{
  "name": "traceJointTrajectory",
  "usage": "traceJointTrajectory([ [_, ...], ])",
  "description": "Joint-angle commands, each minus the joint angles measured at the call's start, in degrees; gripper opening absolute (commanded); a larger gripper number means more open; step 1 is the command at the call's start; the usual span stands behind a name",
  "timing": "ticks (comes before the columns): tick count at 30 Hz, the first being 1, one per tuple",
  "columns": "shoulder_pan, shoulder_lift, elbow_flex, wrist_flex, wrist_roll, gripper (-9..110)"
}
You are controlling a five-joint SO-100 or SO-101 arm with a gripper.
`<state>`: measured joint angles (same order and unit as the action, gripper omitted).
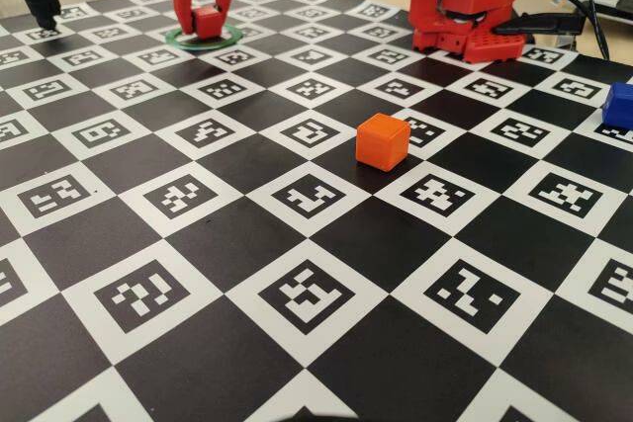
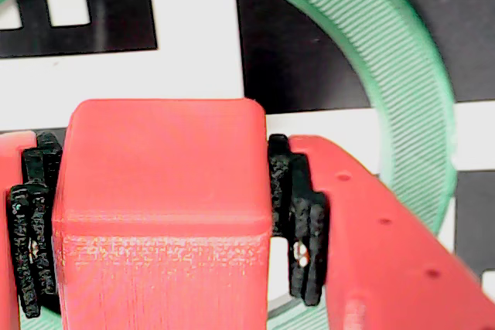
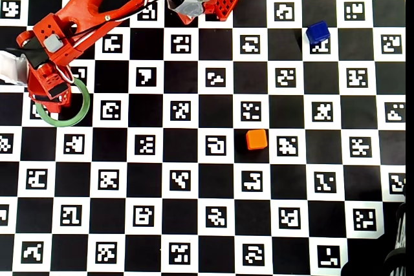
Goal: Grab the red cube then put it in the green circle then put the blue cube on top and finally the orange cube on top
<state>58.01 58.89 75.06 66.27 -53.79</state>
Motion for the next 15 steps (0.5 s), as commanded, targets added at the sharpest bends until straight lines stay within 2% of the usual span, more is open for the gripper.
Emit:
traceJointTrajectory([
  [1, -0.7, 1.7, -0.6, -0.3, 0.3, 7],
  [8, -0.7, 1.8, 0.0, -0.4, -0.3, 8],
  [11, -0.5, 2.0, 0.4, -0.5, -0.4, 13],
  [15, -0.4, 2.1, 0.4, -0.6, -0.2, 28],
])
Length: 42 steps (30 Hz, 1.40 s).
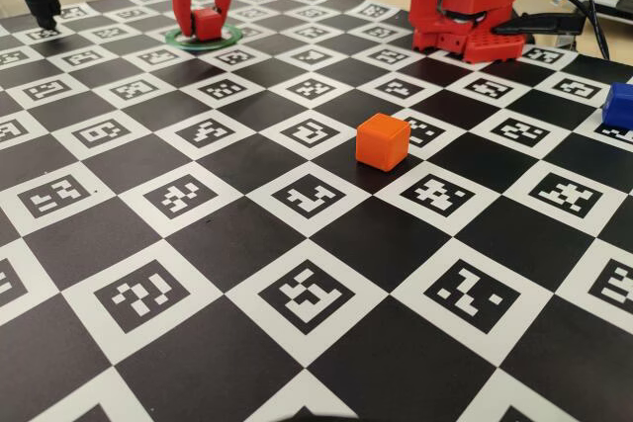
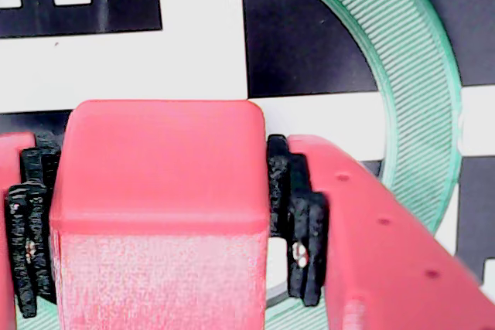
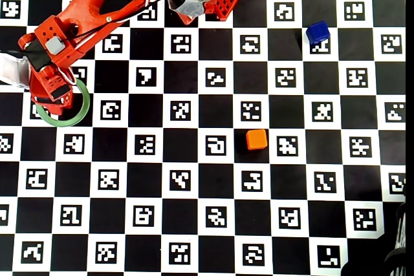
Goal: Grab the red cube then put it in the green circle then put the blue cube on top and finally the orange cube on top
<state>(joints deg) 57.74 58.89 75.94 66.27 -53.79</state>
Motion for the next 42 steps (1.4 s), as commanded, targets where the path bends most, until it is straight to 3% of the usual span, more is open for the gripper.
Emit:
traceJointTrajectory([
  [1, -0.2, 2.1, -0.4, -0.6, -0.1, 32],
  [11, 0.4, 2.5, -0.3, -1.1, 0.4, 44],
  [19, 0.6, 3.0, -0.8, -0.3, 0.4, 44],
  [42, 2.1, 14.4, -12.2, 17.1, -0.3, 44],
])
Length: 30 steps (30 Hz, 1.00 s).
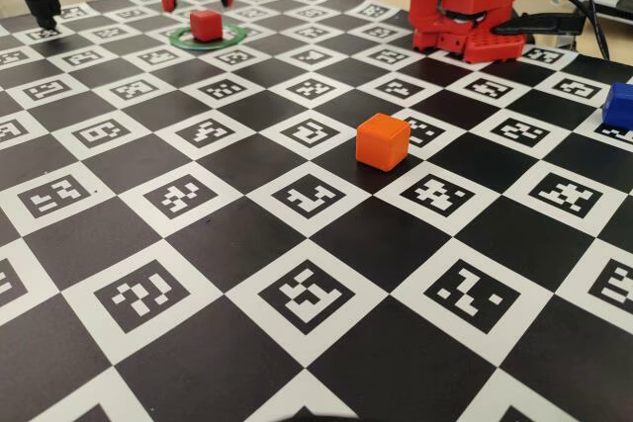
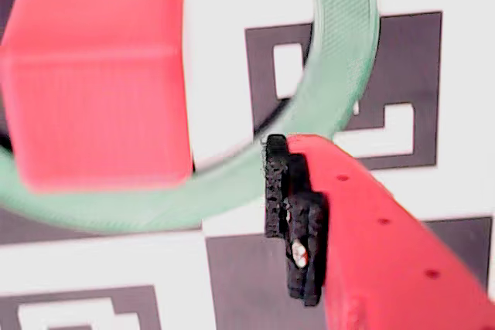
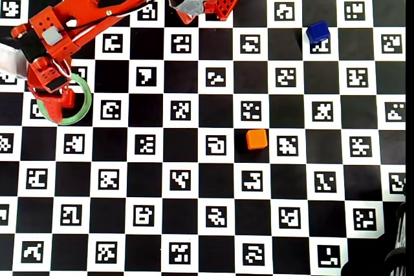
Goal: Grab the red cube then put it in the green circle then put the blue cube on top and finally the orange cube on top
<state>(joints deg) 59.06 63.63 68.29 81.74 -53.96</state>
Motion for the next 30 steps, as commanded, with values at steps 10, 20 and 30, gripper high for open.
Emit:
traceJointTrajectory([
  [10, 0.2, 20.4, -5.4, 13.0, 1.2, 44],
  [20, -4.2, 31.7, -2.6, 19.9, 10.0, 43],
  [30, -14.7, 39.6, 4.2, 21.0, 25.0, 42],
])
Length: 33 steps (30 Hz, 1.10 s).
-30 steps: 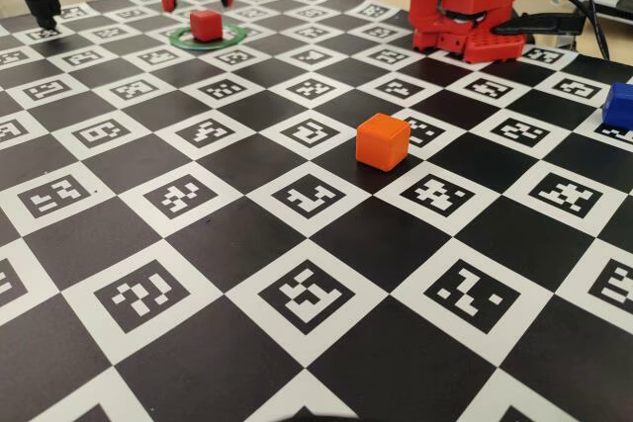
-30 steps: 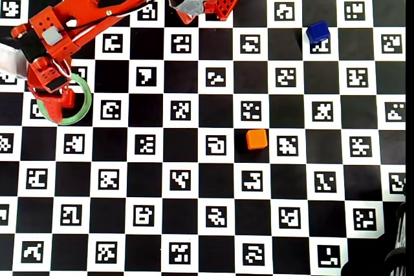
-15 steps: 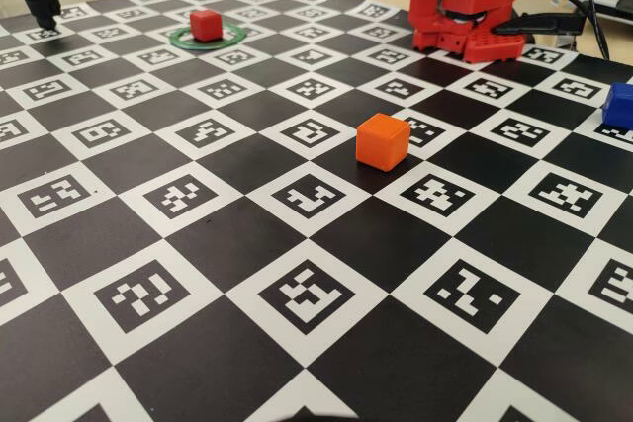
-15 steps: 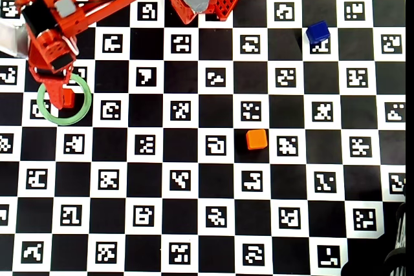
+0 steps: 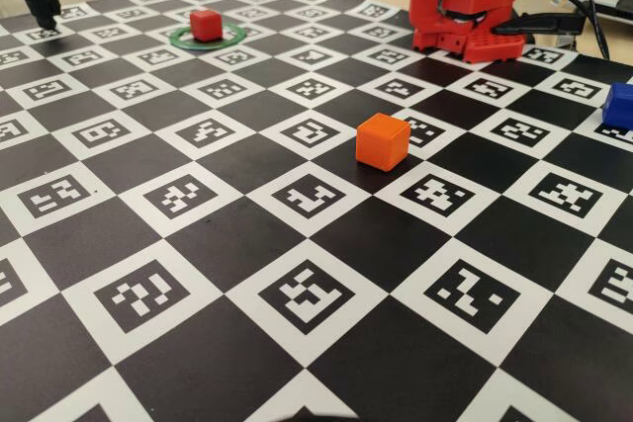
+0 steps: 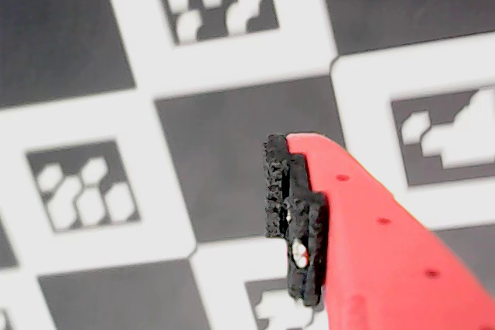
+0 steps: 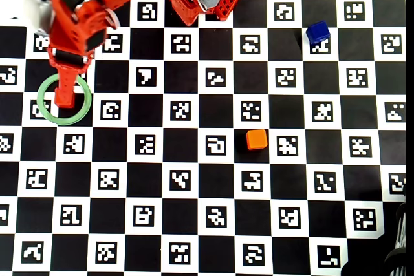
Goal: Grab the red cube then put it in the green circle then put the blue cube on top and finally the orange cube on top
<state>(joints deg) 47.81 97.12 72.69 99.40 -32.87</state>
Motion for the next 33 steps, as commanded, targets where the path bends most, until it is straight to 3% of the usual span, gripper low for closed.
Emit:
traceJointTrajectory([
  [1, -4.7, 6.8, 0.7, 3.3, 5.2, 42],
  [10, -17.7, 12.7, 7.9, -0.3, 25.7, 42],
  [18, -31.2, 17.8, 13.7, 4.9, 38.6, 43],
  [27, -48.6, 29.5, 28.5, -4.8, 47.1, 41],
  [33, -60.9, 29.5, 31.3, -5.4, 51.9, 41],
])
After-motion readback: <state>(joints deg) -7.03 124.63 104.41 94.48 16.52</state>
